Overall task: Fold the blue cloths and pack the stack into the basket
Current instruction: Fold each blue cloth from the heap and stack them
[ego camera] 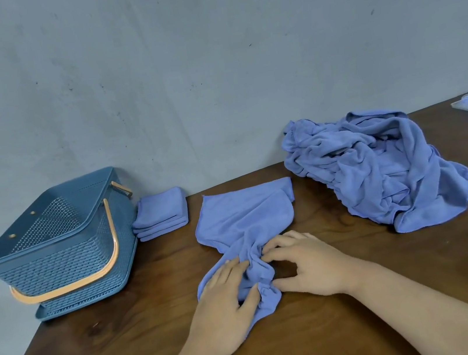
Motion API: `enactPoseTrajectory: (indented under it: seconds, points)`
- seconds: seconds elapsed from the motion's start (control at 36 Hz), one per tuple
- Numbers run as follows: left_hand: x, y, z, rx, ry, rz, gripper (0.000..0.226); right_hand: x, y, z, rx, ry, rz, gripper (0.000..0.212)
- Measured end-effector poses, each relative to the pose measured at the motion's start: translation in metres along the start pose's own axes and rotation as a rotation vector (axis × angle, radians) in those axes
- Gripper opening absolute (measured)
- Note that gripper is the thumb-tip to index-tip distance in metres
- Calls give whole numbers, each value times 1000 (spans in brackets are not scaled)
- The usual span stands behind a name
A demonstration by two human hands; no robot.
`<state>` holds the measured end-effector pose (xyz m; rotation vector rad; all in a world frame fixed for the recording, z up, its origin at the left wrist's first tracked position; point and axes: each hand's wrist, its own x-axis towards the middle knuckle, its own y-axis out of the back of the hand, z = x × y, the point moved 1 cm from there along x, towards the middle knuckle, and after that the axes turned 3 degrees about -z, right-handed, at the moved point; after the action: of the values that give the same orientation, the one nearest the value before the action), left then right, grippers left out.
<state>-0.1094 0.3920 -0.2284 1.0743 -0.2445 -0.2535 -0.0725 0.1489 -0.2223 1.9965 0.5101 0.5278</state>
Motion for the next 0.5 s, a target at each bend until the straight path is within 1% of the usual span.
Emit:
enactPoseTrajectory:
  seconds: [0.08,0.17,0.22,0.25,0.31,0.39,0.44,0.5]
  points:
    - [3,-4,-4,-5,-2,2,58,2,-2,-2,0,19,29,51]
    - [3,-5,-5,6,-32,2,68,6,-6,-6,61,77,65,34]
    - [2,-4,-1,-14,-57,-24,65,8,-8,-11,188,96,134,19]
    - [2,-3,2,-42,-71,-38,61,10,-8,-14,283,83,166,18]
    - [1,-1,5,-94,-83,-56,53,12,-6,-20,484,41,198,21]
    - [0,1,6,-95,-87,-67,49,11,2,-24,731,4,236,9]
    - [-1,2,7,-61,-103,-90,51,10,7,-24,824,-32,242,4]
    - [-2,1,7,-32,-90,-113,54,7,11,-22,856,-73,236,8]
